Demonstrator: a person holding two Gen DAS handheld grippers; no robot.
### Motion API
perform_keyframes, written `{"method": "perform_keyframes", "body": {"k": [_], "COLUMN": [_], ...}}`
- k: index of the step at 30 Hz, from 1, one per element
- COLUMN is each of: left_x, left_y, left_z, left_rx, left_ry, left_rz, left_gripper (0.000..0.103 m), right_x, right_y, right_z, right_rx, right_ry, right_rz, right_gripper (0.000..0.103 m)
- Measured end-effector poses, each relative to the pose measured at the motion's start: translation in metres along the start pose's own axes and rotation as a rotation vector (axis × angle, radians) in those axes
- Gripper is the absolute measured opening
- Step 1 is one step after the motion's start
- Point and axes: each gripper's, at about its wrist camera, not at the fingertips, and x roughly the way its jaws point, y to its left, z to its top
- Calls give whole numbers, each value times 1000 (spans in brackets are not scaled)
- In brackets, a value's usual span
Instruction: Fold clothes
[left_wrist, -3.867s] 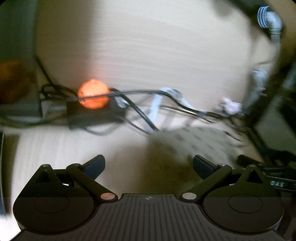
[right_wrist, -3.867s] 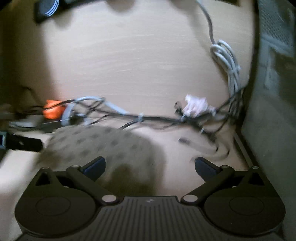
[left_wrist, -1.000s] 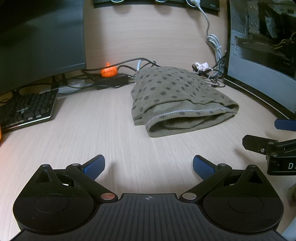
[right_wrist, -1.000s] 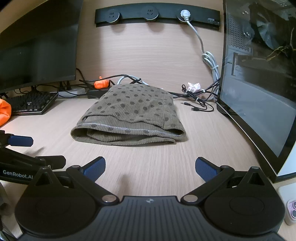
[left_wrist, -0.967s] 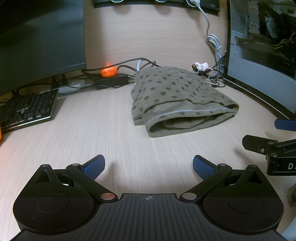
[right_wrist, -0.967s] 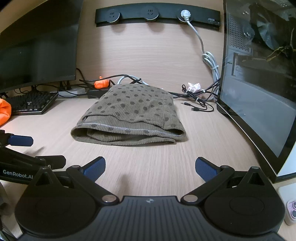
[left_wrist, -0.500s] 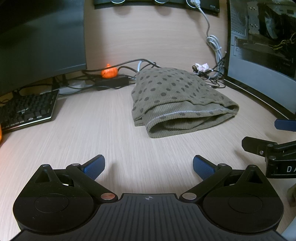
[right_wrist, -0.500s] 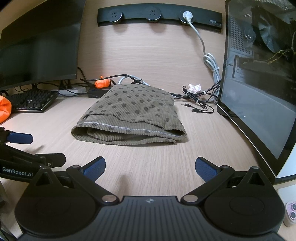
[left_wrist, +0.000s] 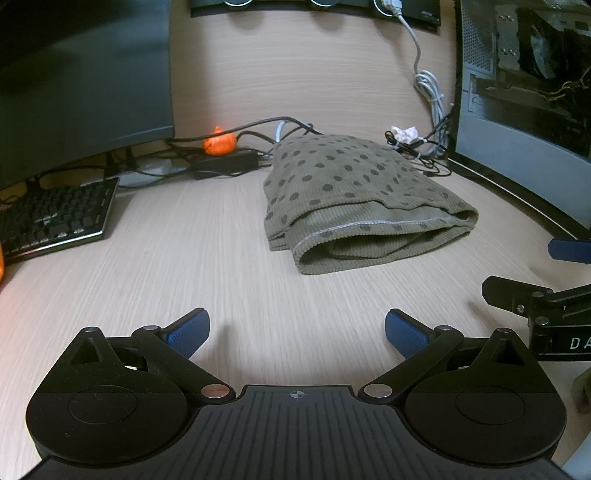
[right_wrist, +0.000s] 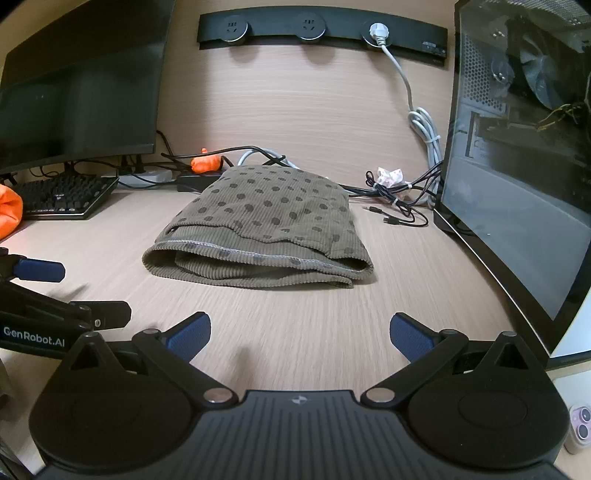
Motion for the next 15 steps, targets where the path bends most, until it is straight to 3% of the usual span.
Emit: {"method": "perform_keyframes", "body": {"k": [15], "left_x": [0], "left_y": [1], "left_z": [1], "left_rx": [-3], "left_ry": [-2], "left_rz": [-4], "left_gripper": [103], "right_x": [0], "right_y": [2], "right_z": [0], "right_rx": [-7], "right_ry": [-1], "right_rz": [-6], "right_gripper": [103]}}
